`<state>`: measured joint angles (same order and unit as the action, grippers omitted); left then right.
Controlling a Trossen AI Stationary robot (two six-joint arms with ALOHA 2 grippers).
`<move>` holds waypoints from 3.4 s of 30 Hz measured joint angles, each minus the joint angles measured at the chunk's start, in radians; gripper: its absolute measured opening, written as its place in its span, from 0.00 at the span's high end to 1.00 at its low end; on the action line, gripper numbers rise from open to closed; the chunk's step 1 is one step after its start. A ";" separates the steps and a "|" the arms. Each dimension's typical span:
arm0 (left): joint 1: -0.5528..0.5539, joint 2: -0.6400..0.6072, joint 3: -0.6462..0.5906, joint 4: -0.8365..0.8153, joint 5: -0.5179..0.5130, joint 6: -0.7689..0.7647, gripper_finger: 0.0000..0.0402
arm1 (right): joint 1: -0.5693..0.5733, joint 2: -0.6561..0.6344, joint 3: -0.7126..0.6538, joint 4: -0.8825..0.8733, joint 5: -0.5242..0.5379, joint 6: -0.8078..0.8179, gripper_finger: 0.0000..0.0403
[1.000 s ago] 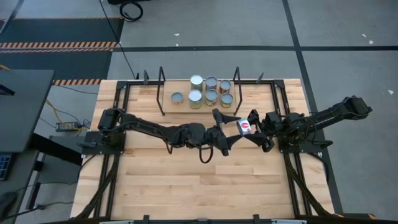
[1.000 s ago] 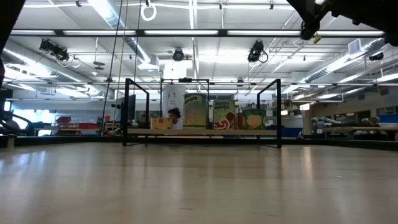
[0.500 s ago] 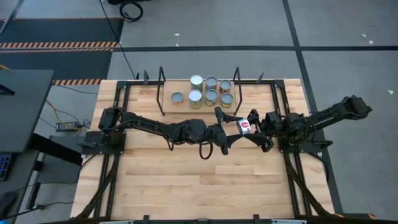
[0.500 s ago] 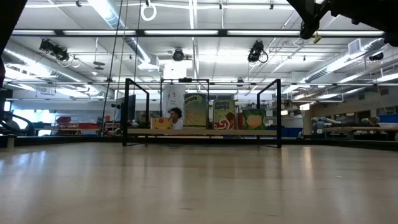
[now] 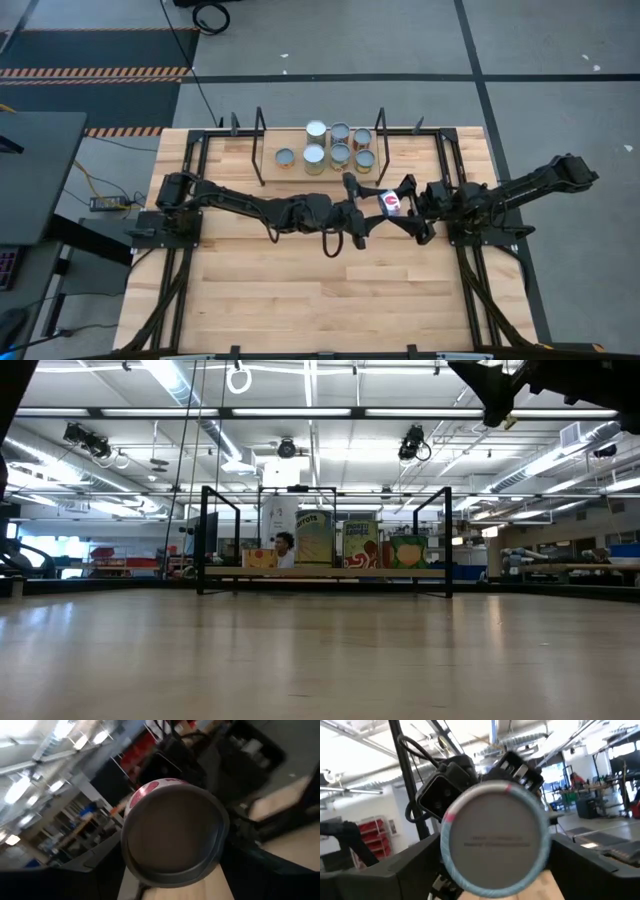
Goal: Pick and place cans onto a shelf
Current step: Put the canned salmon on the shelf
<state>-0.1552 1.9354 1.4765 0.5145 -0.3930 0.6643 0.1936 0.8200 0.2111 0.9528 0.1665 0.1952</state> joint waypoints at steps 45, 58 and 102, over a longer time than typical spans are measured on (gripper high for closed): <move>0.944 0.070 0.607 -1.778 0.428 0.126 0.32 | -0.116 -0.066 0.000 -0.316 0.079 -0.046 0.10; 0.943 0.211 0.612 -1.764 0.359 0.199 0.32 | -0.134 -0.066 0.000 -0.375 0.075 -0.010 0.10; 0.937 0.363 0.610 -1.830 0.315 0.134 0.31 | -0.094 -0.066 0.000 -0.415 0.074 0.041 0.10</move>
<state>0.7815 2.2982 2.0869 -1.3151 -0.0776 0.7982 0.0998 0.7544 0.2111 0.5373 0.2409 0.2359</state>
